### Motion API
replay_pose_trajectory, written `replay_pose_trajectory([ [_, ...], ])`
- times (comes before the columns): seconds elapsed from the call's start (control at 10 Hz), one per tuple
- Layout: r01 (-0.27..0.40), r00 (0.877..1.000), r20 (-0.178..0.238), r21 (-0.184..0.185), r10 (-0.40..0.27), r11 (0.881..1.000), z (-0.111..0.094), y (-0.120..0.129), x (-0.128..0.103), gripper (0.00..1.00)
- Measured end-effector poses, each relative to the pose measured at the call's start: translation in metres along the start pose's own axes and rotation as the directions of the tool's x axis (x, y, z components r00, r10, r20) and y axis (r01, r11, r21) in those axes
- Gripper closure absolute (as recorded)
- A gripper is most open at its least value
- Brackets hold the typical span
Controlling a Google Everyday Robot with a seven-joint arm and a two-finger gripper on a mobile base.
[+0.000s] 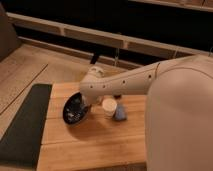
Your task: Pick up the ceramic bowl
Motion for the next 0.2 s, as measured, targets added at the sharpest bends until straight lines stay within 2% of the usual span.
replay_pose_trajectory([
  [0.2,-0.011,0.999,0.047,0.011,0.010,1.000,-0.022,-0.005,-0.009,1.00],
])
